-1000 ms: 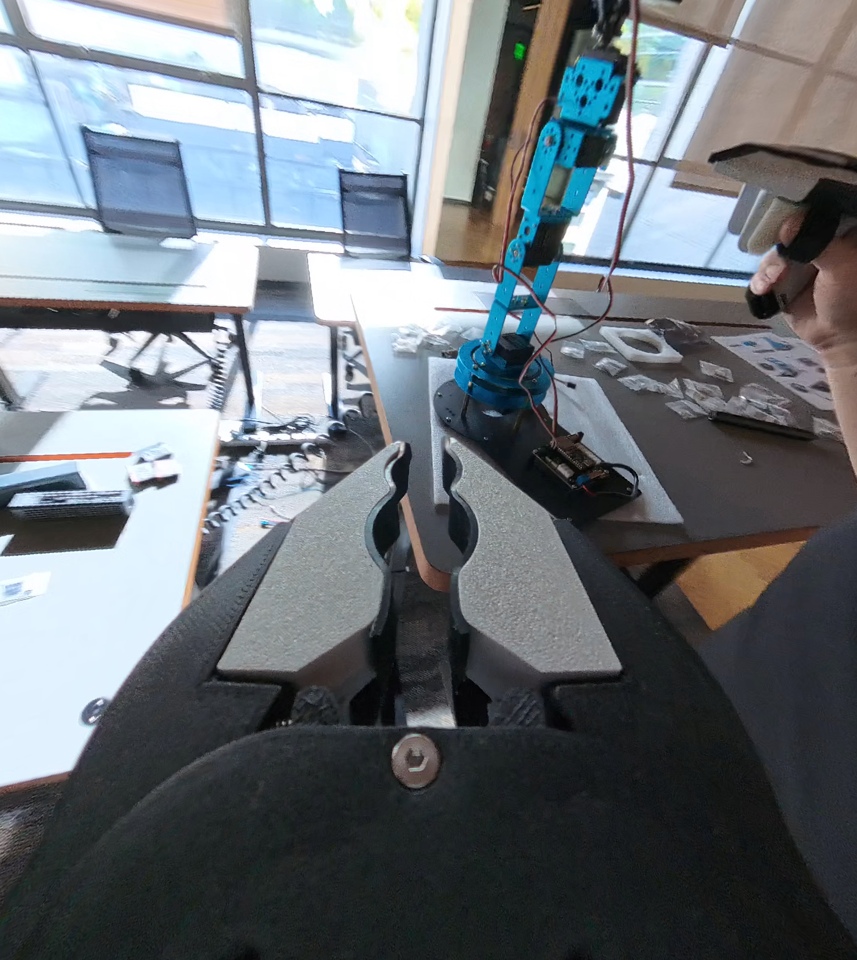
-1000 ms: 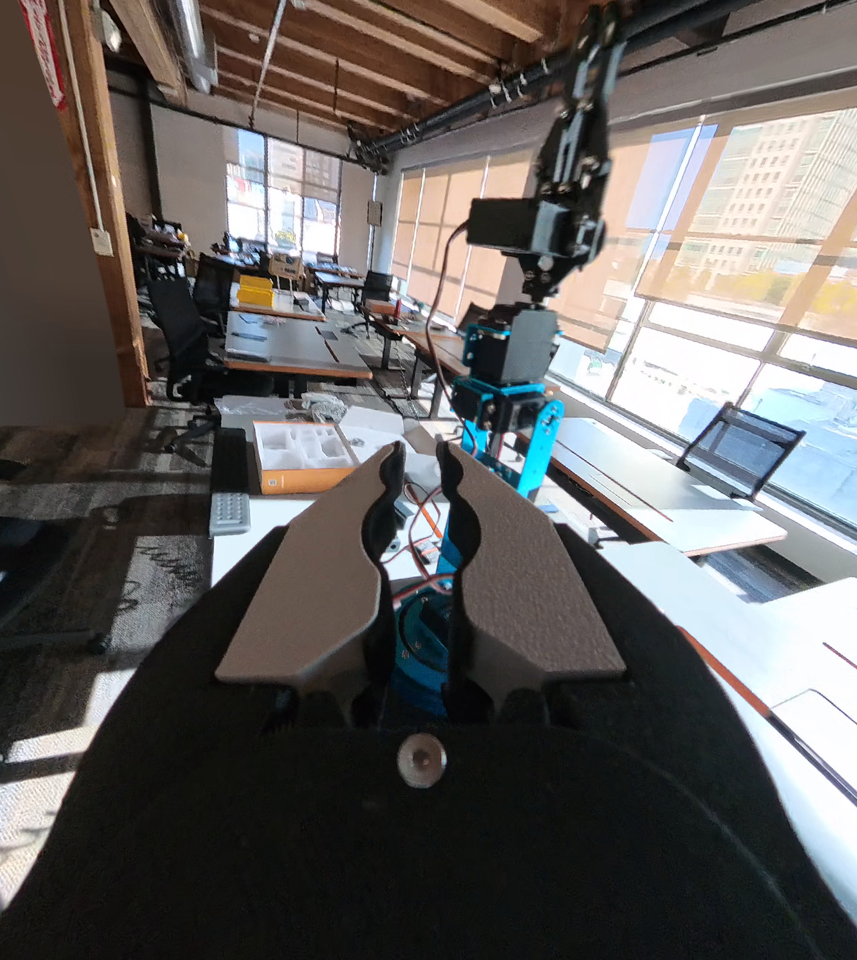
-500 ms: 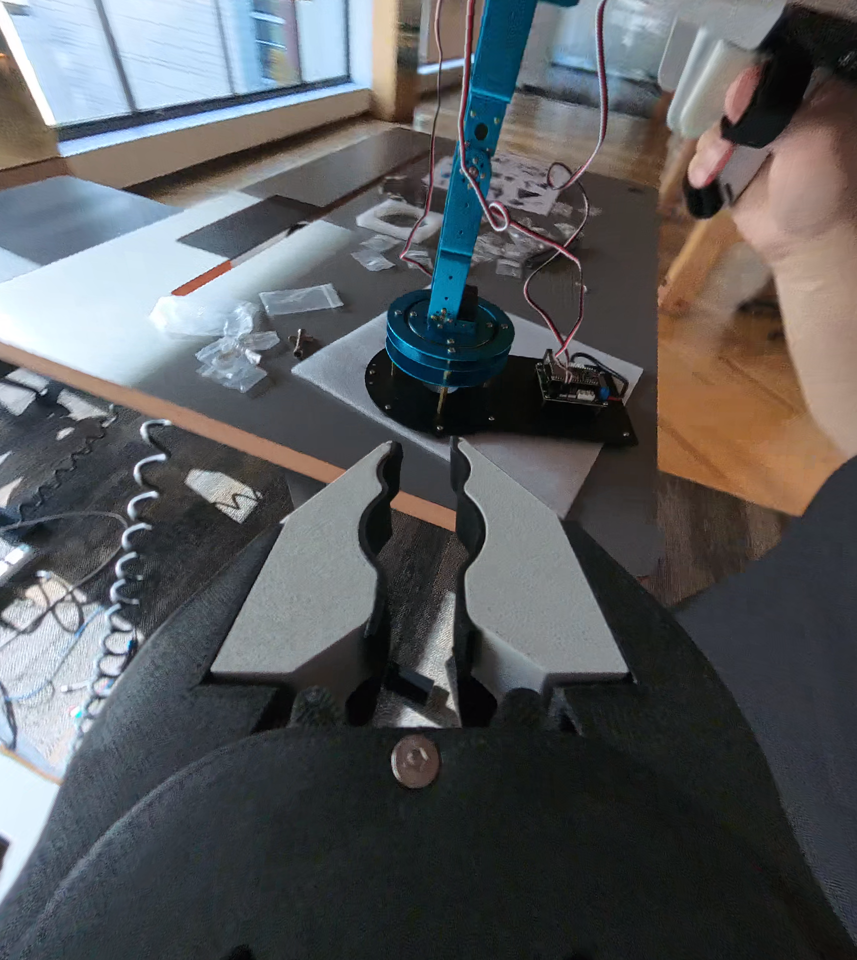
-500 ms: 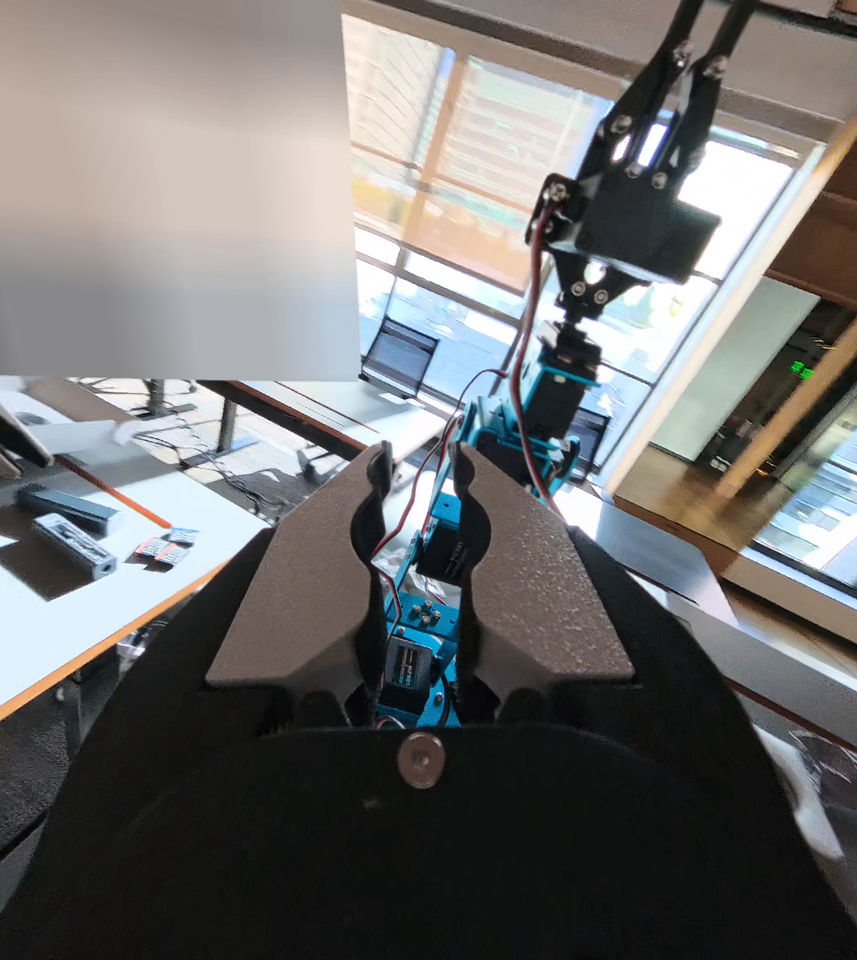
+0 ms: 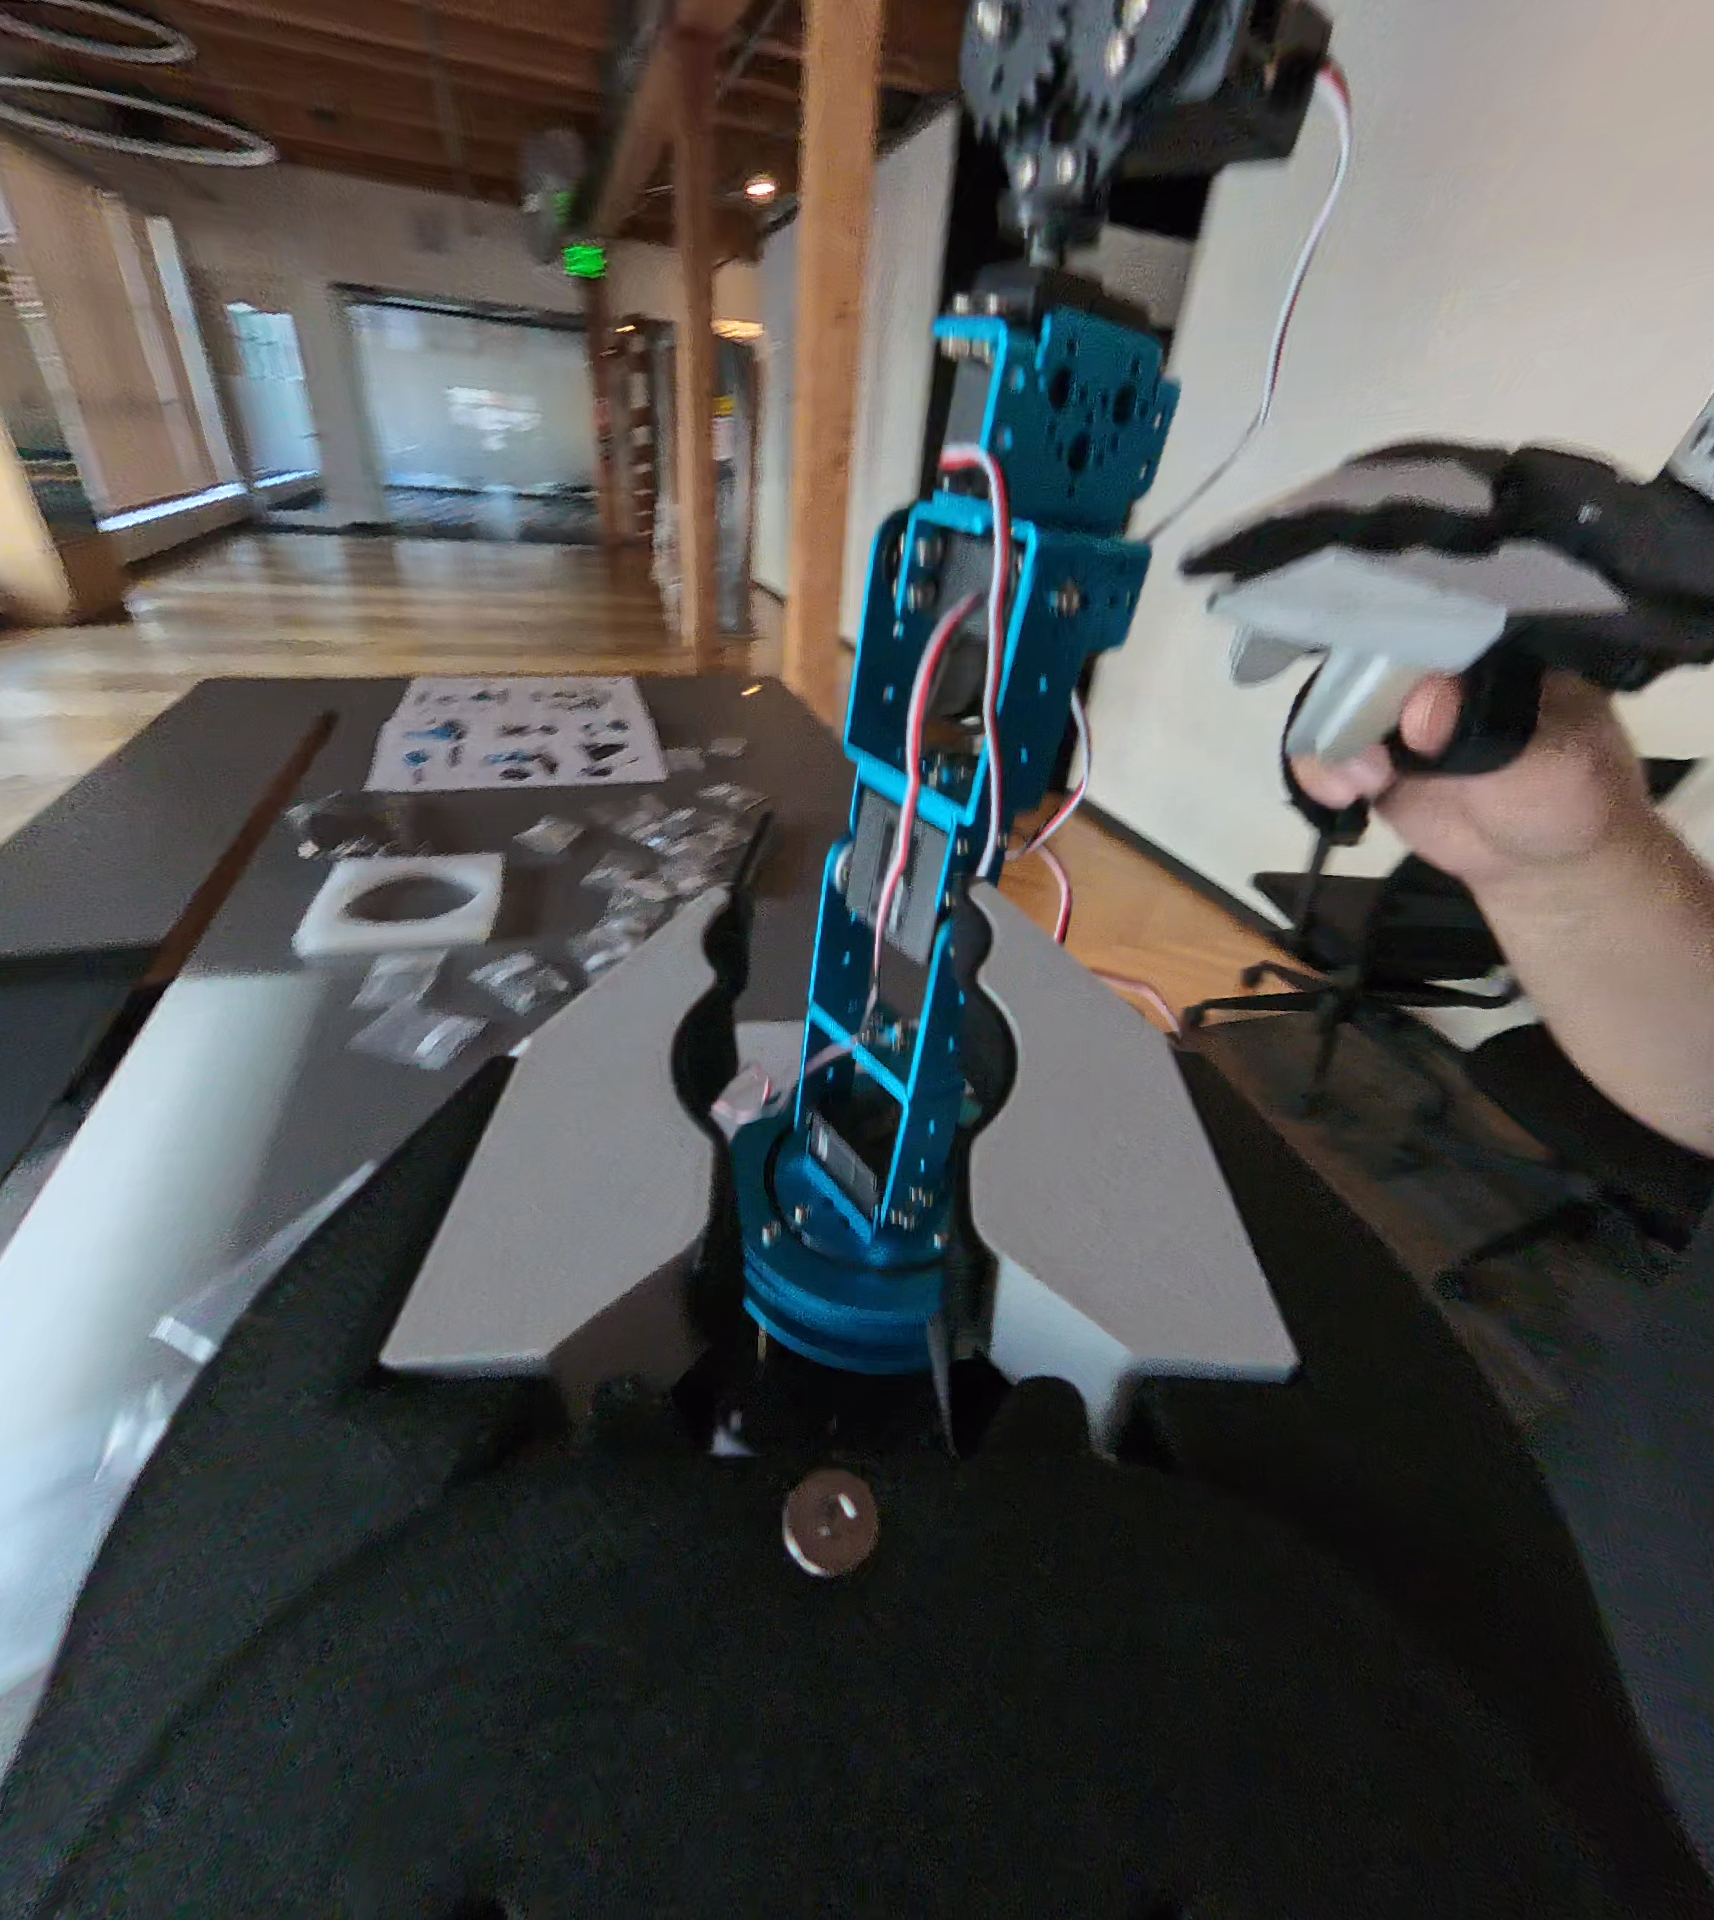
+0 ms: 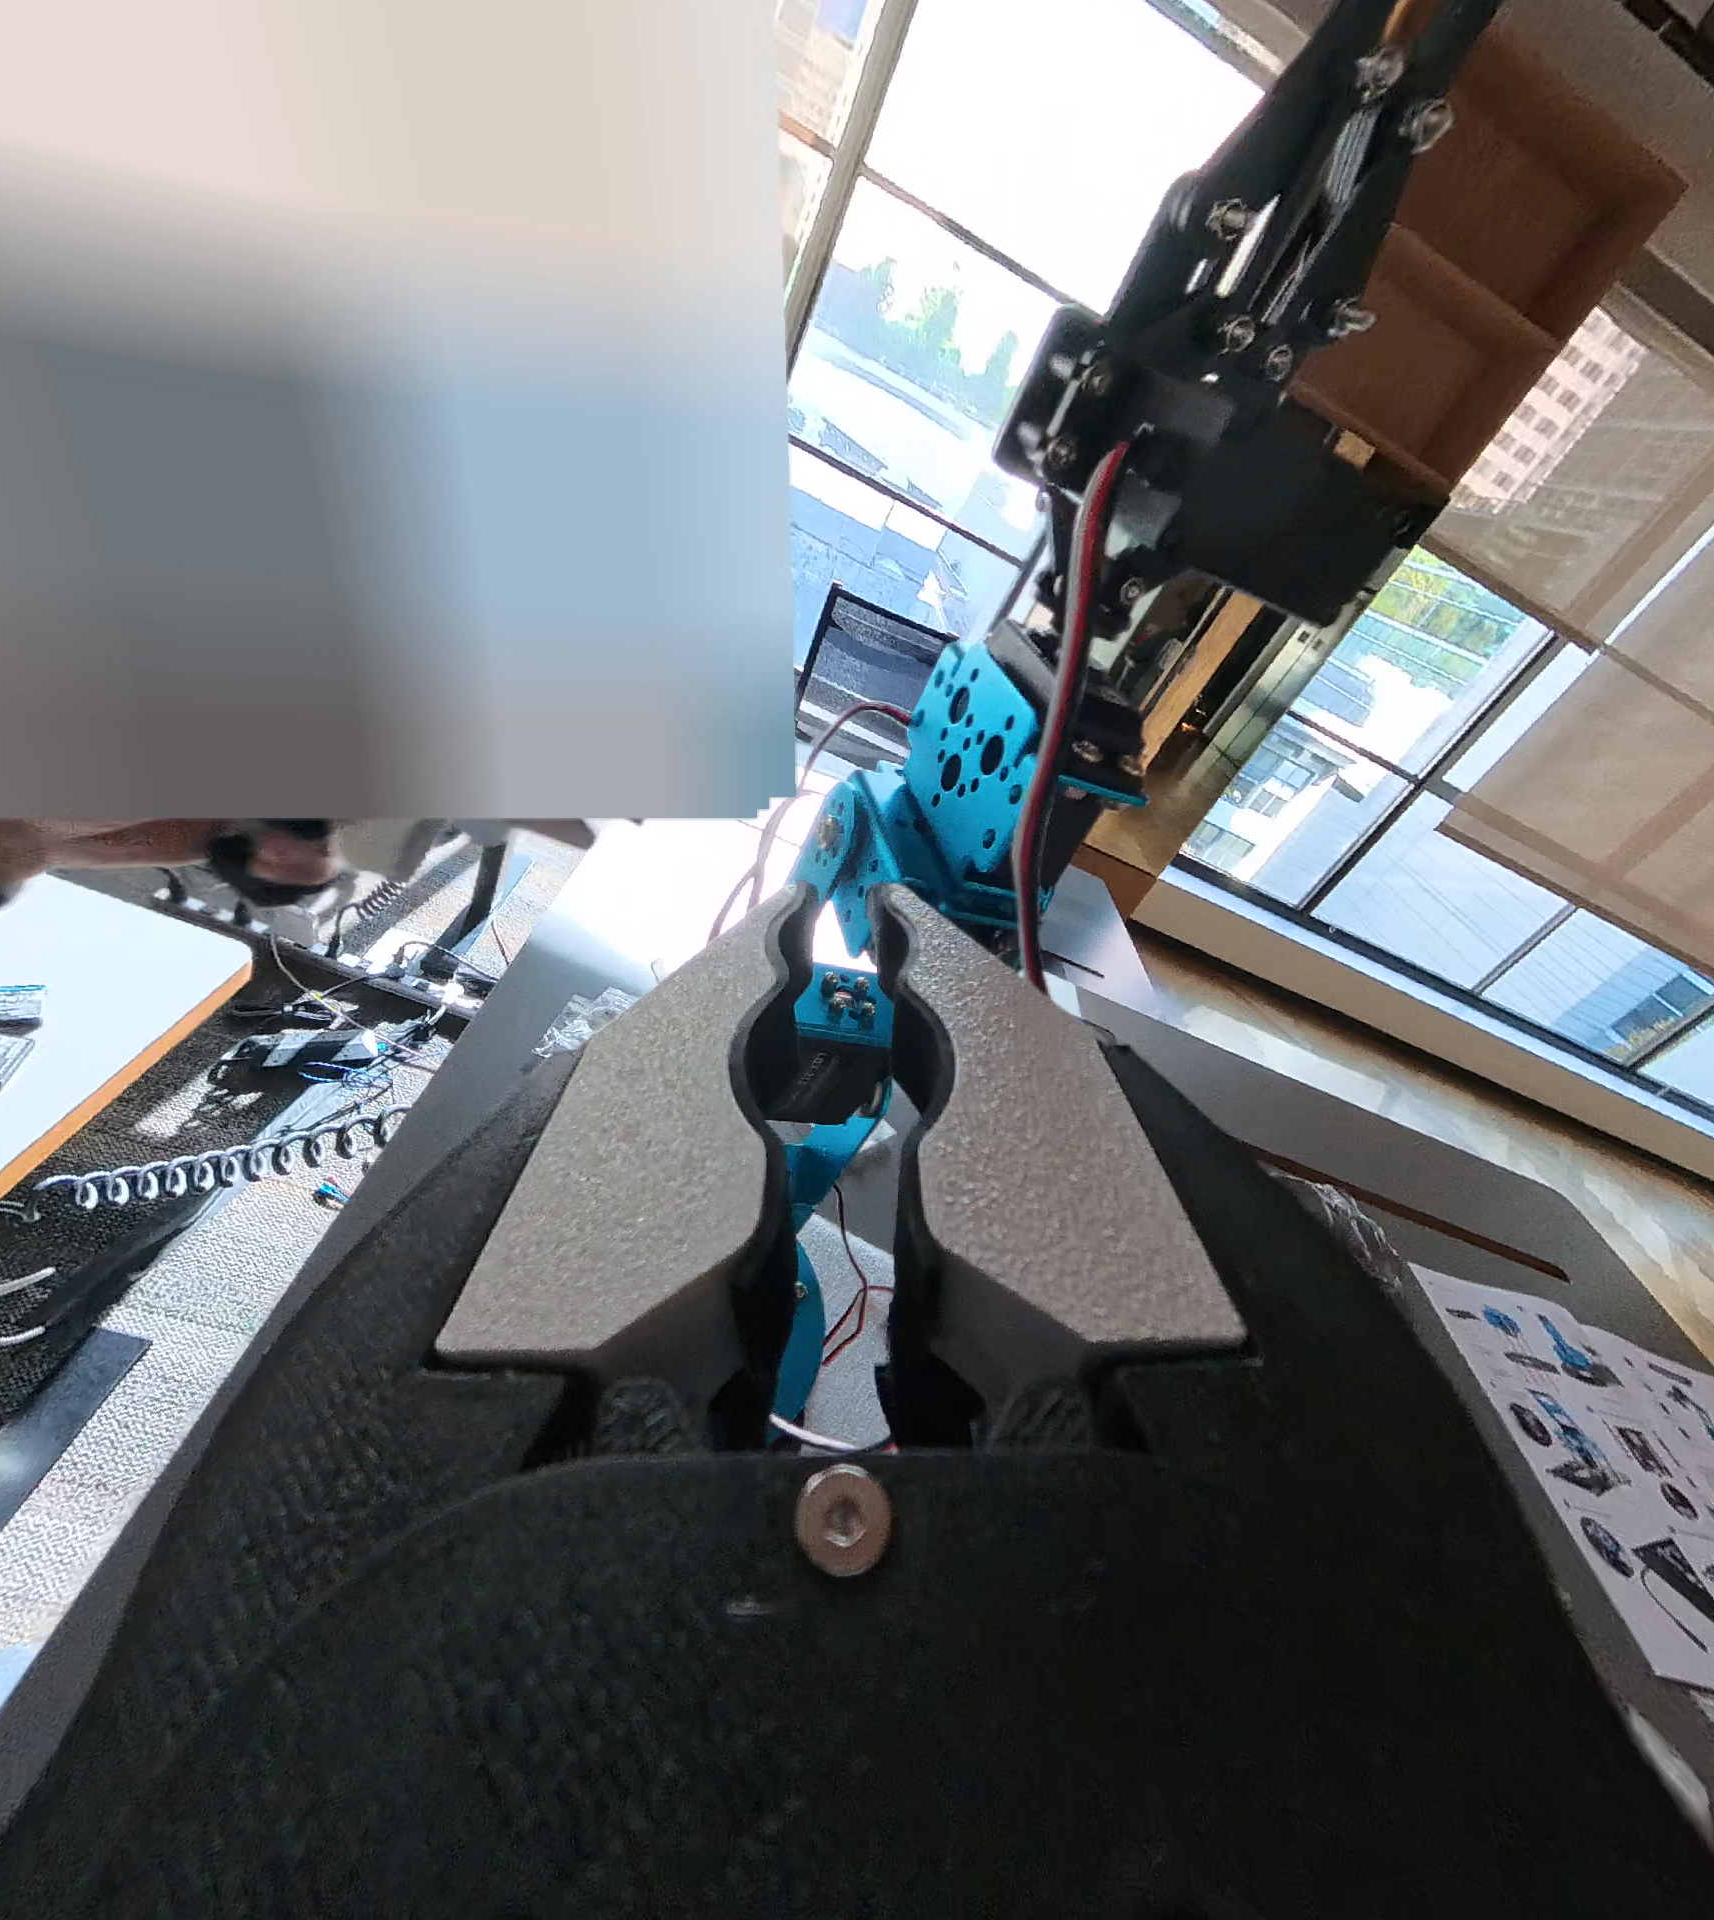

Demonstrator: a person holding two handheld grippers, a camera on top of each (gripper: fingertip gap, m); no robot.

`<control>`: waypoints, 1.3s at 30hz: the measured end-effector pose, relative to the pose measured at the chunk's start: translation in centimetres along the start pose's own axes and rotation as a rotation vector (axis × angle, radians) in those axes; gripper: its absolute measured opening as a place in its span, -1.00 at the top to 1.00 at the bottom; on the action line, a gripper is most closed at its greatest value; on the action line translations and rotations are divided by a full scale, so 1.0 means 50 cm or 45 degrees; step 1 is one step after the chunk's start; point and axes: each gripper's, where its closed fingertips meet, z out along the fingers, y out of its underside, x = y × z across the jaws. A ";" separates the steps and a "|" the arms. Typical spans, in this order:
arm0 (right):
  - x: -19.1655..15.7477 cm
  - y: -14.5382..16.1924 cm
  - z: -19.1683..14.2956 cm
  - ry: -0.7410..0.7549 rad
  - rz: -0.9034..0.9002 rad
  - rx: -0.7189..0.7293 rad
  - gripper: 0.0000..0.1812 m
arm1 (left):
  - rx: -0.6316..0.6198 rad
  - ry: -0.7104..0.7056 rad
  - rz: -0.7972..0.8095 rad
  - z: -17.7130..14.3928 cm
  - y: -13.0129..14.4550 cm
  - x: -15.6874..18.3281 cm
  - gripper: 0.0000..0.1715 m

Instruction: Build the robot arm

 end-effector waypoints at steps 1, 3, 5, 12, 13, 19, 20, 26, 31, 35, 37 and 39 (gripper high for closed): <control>-0.005 0.002 0.002 0.003 0.011 -0.009 0.89 | 0.021 0.082 -0.009 0.021 -0.019 -0.004 0.39; -0.012 0.006 0.007 0.022 0.031 -0.036 0.89 | 0.071 0.265 -0.033 0.055 -0.048 -0.006 0.40; -0.018 0.010 0.012 0.063 0.036 -0.063 0.89 | 0.057 0.441 -0.025 0.081 -0.046 -0.001 0.47; -0.031 0.046 0.024 0.359 0.070 -0.253 0.90 | 0.013 1.167 -0.025 0.081 -0.026 0.056 0.71; -0.032 0.046 0.023 0.436 0.086 -0.271 0.91 | -0.005 1.259 -0.006 0.078 -0.020 0.061 0.72; -0.073 0.040 0.016 0.848 0.266 -0.352 0.90 | -0.161 1.728 -0.011 0.046 0.011 0.080 0.94; -0.085 0.036 0.020 0.879 0.297 -0.349 0.91 | -0.201 1.824 -0.037 0.028 0.014 0.084 0.95; -0.152 0.046 0.058 1.031 0.441 -0.355 0.90 | -0.305 2.277 -0.325 -0.081 0.006 0.093 0.93; -0.204 0.079 0.100 0.951 0.635 -0.284 0.71 | -0.346 2.450 -0.440 -0.152 -0.001 0.104 0.91; -0.260 0.079 0.143 0.721 0.784 -0.094 0.48 | -0.400 2.435 -0.467 -0.190 0.002 0.098 0.92; -0.294 0.074 0.163 0.580 0.831 0.012 0.40 | -0.370 2.361 -0.465 -0.195 -0.001 0.094 0.94; -0.322 0.079 0.178 0.469 0.890 0.080 0.34 | -0.319 2.246 -0.461 -0.185 -0.006 0.090 0.99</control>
